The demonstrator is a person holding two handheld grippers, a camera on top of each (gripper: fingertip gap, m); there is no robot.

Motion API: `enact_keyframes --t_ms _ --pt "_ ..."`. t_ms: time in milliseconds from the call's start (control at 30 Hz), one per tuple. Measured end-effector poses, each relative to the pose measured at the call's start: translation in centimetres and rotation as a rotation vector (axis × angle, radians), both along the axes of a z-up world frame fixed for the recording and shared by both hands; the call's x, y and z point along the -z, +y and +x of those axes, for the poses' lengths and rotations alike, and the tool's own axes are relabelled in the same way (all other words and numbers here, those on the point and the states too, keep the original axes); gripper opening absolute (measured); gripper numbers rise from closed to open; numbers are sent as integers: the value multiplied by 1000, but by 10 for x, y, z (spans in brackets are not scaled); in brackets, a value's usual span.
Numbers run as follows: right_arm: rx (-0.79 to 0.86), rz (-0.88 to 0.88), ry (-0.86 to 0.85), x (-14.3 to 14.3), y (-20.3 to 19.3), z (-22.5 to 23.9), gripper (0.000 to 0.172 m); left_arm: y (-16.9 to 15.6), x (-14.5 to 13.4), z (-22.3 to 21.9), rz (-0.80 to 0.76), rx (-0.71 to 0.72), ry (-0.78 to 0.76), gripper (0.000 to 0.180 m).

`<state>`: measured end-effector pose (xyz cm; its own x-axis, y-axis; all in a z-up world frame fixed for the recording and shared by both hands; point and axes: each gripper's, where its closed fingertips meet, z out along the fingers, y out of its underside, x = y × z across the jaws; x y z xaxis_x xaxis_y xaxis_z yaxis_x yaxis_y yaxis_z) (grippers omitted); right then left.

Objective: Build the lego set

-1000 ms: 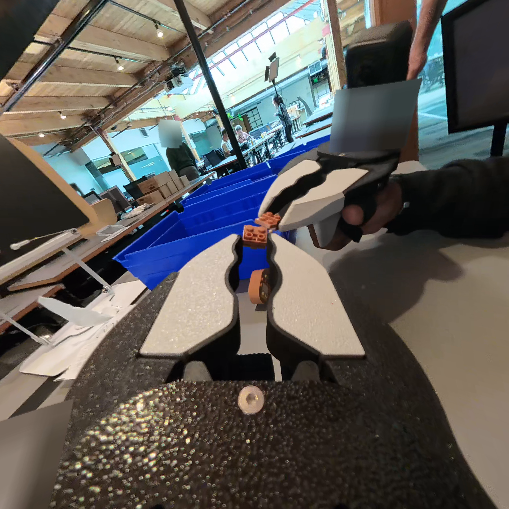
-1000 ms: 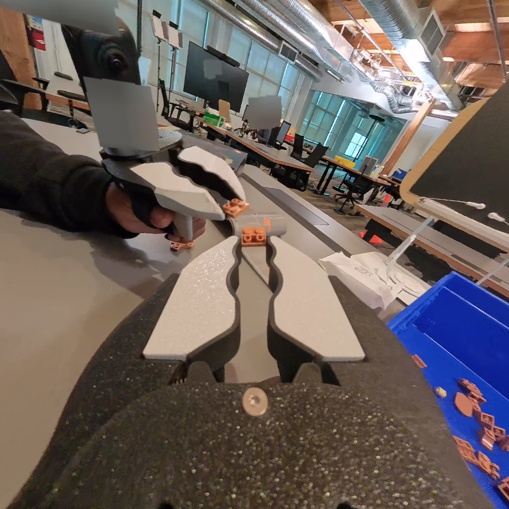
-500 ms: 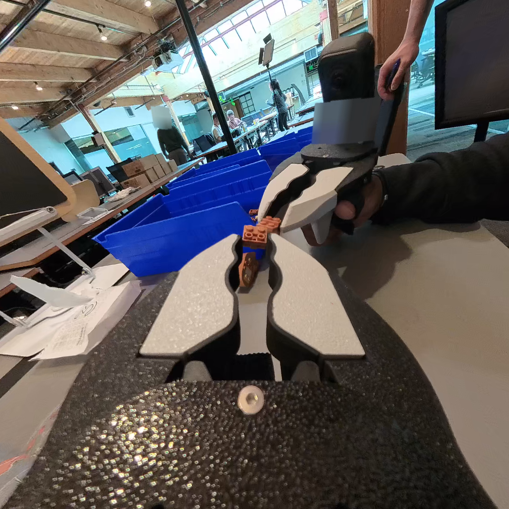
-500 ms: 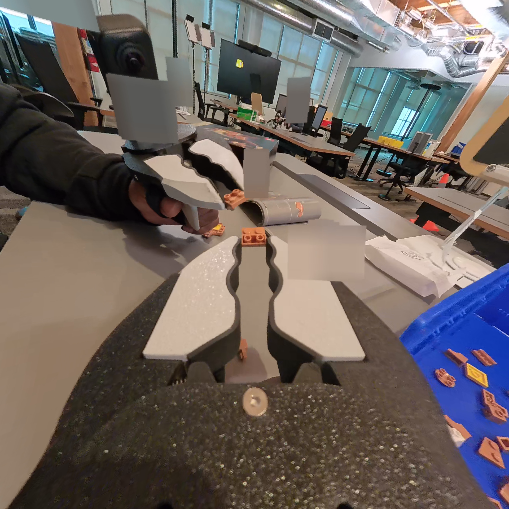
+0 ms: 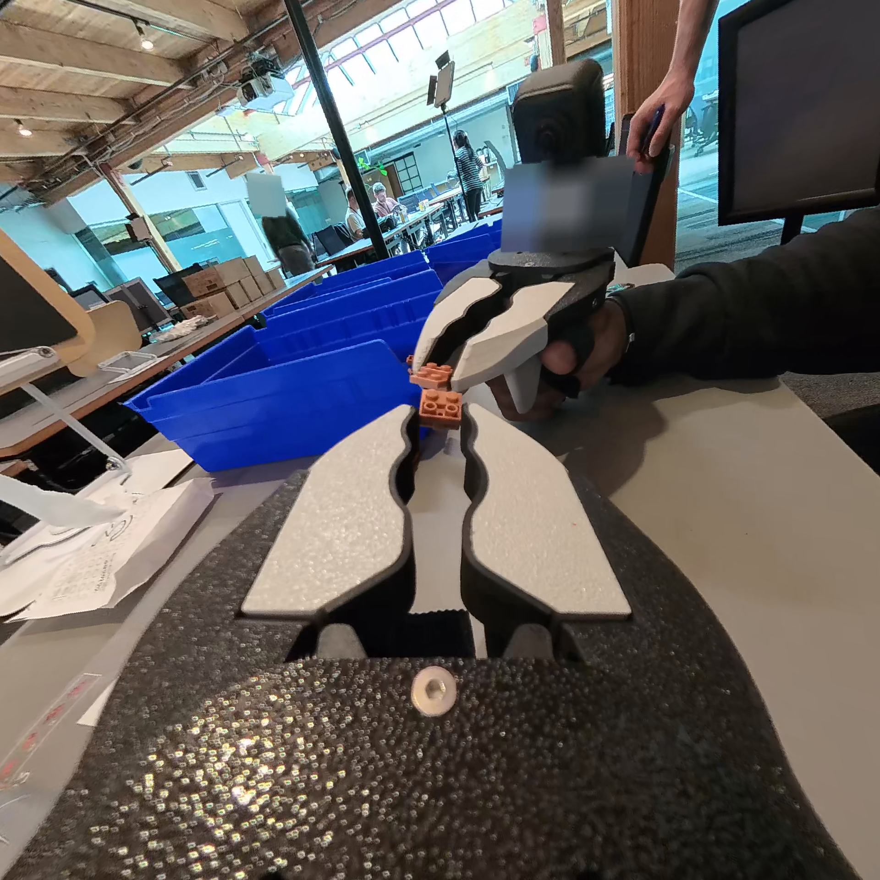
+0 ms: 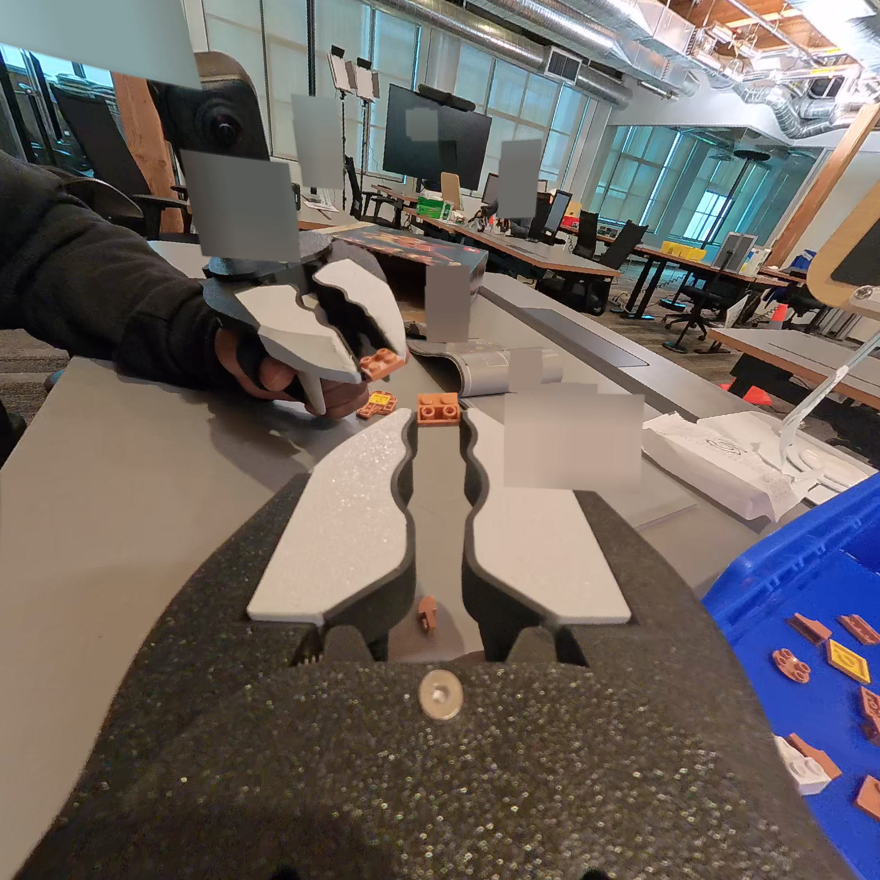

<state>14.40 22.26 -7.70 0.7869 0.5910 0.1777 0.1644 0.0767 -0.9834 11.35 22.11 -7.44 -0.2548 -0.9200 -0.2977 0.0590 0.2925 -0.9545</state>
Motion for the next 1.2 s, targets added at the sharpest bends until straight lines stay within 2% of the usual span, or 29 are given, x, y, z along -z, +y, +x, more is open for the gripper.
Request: enact_keyframes --t_ms 833,1100,1200 --pt "-14 -21 24 3 1 -2 16 13 0 3 -61 -56 14 16" --pt "-19 -11 49 -2 0 -1 16 21 -1 4 -134 -76 16 16" --pt "-27 -2 88 -7 -1 1 16 25 -7 2 -230 -71 -3 16"
